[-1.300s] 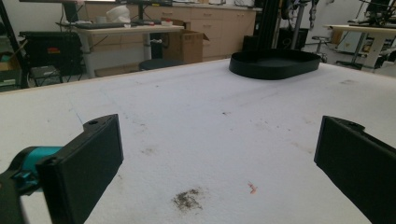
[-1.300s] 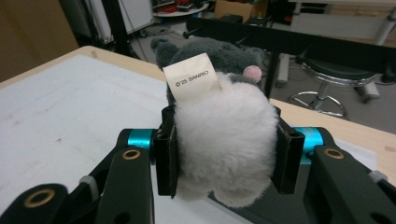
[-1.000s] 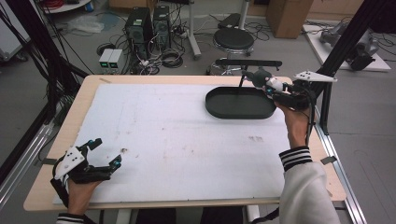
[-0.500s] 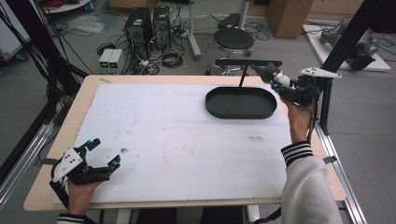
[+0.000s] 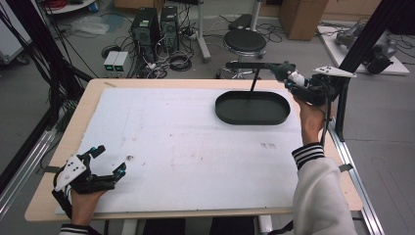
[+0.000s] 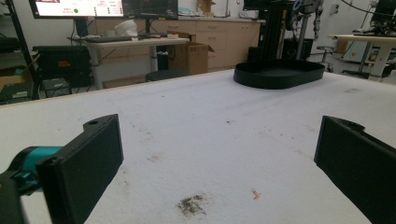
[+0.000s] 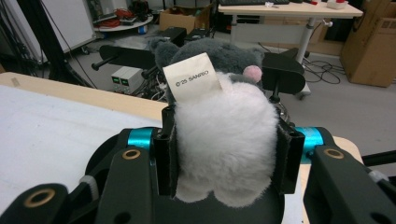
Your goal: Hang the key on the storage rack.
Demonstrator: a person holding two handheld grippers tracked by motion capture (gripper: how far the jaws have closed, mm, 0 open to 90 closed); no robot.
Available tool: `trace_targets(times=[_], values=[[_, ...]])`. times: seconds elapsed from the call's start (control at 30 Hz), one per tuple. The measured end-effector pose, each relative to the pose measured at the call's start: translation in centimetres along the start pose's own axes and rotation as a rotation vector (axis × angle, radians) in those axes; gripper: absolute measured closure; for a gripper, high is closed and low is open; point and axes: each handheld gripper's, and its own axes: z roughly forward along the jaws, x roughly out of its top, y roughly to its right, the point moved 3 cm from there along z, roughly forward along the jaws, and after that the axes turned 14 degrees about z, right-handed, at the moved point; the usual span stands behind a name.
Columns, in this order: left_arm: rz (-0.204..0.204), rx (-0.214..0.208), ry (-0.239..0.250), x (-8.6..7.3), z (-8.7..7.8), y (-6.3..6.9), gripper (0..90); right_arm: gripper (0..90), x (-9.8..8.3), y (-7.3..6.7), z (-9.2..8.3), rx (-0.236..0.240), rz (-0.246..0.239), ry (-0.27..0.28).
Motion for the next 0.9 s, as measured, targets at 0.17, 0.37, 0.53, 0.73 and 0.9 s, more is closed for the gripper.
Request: trace_targets(times=[0.17, 0.37, 0.53, 0.73, 0.9], values=[[0.0, -0.002, 0.0, 0.0, 0.0, 0.0, 1.7, 53.7, 0.5, 0.0, 0.4, -0.011, -0.001, 0.007], [0.004, -0.004, 0.002, 0.0, 0.0, 0.0, 1.7, 53.7, 0.7, 0.0, 0.8, -0.026, 0.02, 0.02], [0.004, -0.003, 0.002, 0.0, 0.0, 0.0, 1.7, 53.7, 0.7, 0.5, 0.9, -0.045, 0.035, 0.018], [0.006, -0.005, 0.003, 0.0, 0.0, 0.1, 1.7, 53.6, 0.6, 1.0, 0.8, -0.072, 0.035, 0.015], [0.006, -0.004, 0.005, 0.0, 0.0, 0.1, 1.7, 53.6, 0.0, 1.6, 0.9, -0.082, 0.046, 0.003]])
